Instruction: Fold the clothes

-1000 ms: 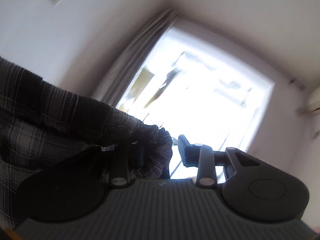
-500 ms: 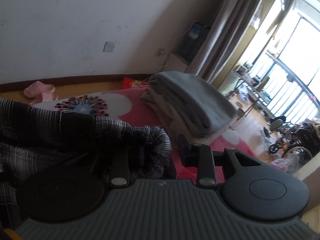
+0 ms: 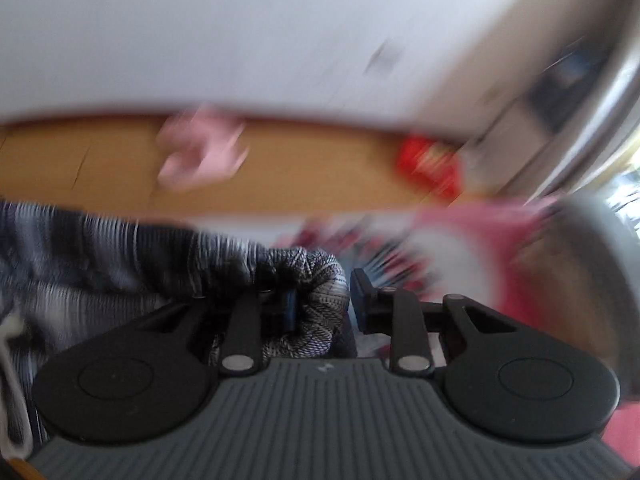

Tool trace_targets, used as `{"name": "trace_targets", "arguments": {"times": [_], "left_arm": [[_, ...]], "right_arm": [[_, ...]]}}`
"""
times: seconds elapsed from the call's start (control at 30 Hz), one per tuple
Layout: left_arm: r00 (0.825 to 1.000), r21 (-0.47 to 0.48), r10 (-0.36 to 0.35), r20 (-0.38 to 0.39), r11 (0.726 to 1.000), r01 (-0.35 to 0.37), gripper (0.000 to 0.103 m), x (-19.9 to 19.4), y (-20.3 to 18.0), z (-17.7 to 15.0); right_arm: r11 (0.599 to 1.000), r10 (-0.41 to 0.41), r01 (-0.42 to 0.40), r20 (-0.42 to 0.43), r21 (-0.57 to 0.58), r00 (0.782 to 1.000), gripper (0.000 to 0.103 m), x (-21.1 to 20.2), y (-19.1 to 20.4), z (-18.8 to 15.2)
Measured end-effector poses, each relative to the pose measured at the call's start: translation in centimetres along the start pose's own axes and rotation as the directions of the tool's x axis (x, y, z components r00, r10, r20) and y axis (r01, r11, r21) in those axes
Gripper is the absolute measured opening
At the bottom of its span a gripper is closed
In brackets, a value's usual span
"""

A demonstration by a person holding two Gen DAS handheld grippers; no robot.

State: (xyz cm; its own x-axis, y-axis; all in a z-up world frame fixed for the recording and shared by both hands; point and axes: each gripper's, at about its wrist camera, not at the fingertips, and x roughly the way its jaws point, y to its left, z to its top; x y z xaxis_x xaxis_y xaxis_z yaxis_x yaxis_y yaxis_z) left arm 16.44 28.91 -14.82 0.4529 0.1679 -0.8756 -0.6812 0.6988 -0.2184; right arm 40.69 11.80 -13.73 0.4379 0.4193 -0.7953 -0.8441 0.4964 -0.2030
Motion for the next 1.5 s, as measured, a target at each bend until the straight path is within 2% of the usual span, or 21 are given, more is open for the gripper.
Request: {"name": "trace_targets", "arguments": {"times": [0.07,0.13,0.23,0.27,0.4,0.47,0.53,0.57,0.67,0.73,0.8,0.83,0.87,0.93,1.0,1.03,1.07,1.2,1.27,1.4,1.5], "left_arm": [[0.999,-0.008,-0.019,0.041,1.000,0.019,0.035,-0.3,0.7,0.2],[0.996,0.029,-0.042,0.081,0.999,0.040,0.042,-0.8,0.5,0.3],[0.991,0.049,-0.103,0.087,0.994,0.099,0.046,-1.3,0.5,0.6],[0.989,0.038,-0.130,0.076,0.991,0.127,0.046,-1.4,0.7,0.8],[0.972,-0.111,-0.236,-0.021,0.966,0.232,0.047,-0.7,2.5,1.8],[0.948,-0.222,-0.306,-0.090,0.934,0.281,0.049,0.1,4.0,2.1],[0.930,-0.307,-0.346,-0.121,0.904,0.297,0.049,0.6,5.3,2.1],[0.923,-0.332,-0.364,-0.123,0.892,0.307,0.050,0.7,5.9,2.0],[0.886,-0.367,-0.435,-0.161,0.860,0.355,0.052,1.0,6.8,2.0],[0.895,-0.297,-0.418,-0.156,0.884,0.361,0.052,0.2,6.4,2.1],[0.902,-0.159,-0.403,-0.153,0.911,0.380,0.052,-1.1,5.4,2.4],[0.893,-0.099,-0.422,-0.159,0.906,0.411,0.052,-1.6,5.0,2.5],[0.877,-0.050,-0.449,-0.169,0.893,0.448,0.053,-1.9,4.7,2.7],[0.828,-0.031,-0.527,-0.190,0.846,0.532,0.057,-2.3,4.8,3.2],[0.784,-0.053,-0.593,-0.186,0.802,0.594,0.058,-2.7,5.4,4.0],[0.770,-0.071,-0.614,-0.175,0.787,0.612,0.058,-2.9,5.8,4.6],[0.772,-0.088,-0.617,-0.153,0.786,0.612,0.058,-3.2,6.2,5.1],[0.857,-0.022,-0.503,-0.109,0.864,0.504,0.059,-4.0,6.8,5.9],[0.887,0.034,-0.439,-0.140,0.893,0.448,0.059,-3.9,6.6,5.3],[0.904,0.145,-0.349,-0.246,0.909,0.390,0.059,-2.7,5.9,2.4],[0.924,0.291,-0.249,-0.290,0.897,0.332,0.059,-0.8,4.6,-0.4]], "right_arm": [[0.998,0.053,-0.053,-0.032,-0.014,0.998,0.031,2.2,0.2,0.5],[0.995,0.096,-0.098,-0.058,-0.030,0.994,0.056,3.4,0.1,0.9],[0.988,0.137,-0.142,-0.078,-0.063,0.988,0.079,2.4,-1.0,0.9],[0.985,0.150,-0.156,-0.085,-0.074,0.985,0.082,2.0,-1.3,0.9],[0.967,0.140,-0.161,-0.112,-0.198,0.984,0.084,1.6,-0.7,0.7],[0.954,0.101,-0.123,-0.091,-0.272,0.991,0.084,1.3,0.5,0.6],[0.955,0.108,-0.125,-0.078,-0.268,0.991,0.084,0.9,1.0,0.6],[0.960,0.126,-0.140,-0.071,-0.243,0.989,0.084,0.5,0.8,0.7],[0.968,0.240,-0.242,-0.046,-0.062,0.970,0.085,-0.7,-1.0,0.8],[0.943,0.325,-0.322,-0.021,0.082,0.946,0.085,-1.4,-2.7,0.7],[0.895,0.392,-0.390,0.034,0.215,0.919,0.085,-2.0,-4.5,0.2],[0.864,0.421,-0.421,0.064,0.277,0.905,0.085,-2.2,-5.5,-0.3],[0.828,0.445,-0.449,0.093,0.337,0.891,0.085,-2.3,-6.6,-0.8],[0.741,0.487,-0.501,0.156,0.447,0.859,0.085,-2.4,-8.6,-1.8],[0.689,0.483,-0.501,0.182,0.523,0.856,0.086,-2.2,-10.3,-3.1],[0.680,0.470,-0.487,0.183,0.548,0.863,0.086,-2.1,-11.0,-3.8],[0.677,0.453,-0.468,0.181,0.568,0.873,0.086,-2.1,-11.6,-4.5],[0.642,0.410,-0.419,0.175,0.643,0.895,0.086,-2.6,-13.5,-8.0],[0.637,0.401,-0.411,0.174,0.653,0.899,0.086,-3.4,-13.8,-9.7],[0.682,0.413,-0.381,0.101,0.624,0.905,0.086,-4.2,-13.2,-12.0],[0.724,0.446,-0.388,0.042,0.571,0.894,0.085,-3.1,-12.0,-12.0]]}}
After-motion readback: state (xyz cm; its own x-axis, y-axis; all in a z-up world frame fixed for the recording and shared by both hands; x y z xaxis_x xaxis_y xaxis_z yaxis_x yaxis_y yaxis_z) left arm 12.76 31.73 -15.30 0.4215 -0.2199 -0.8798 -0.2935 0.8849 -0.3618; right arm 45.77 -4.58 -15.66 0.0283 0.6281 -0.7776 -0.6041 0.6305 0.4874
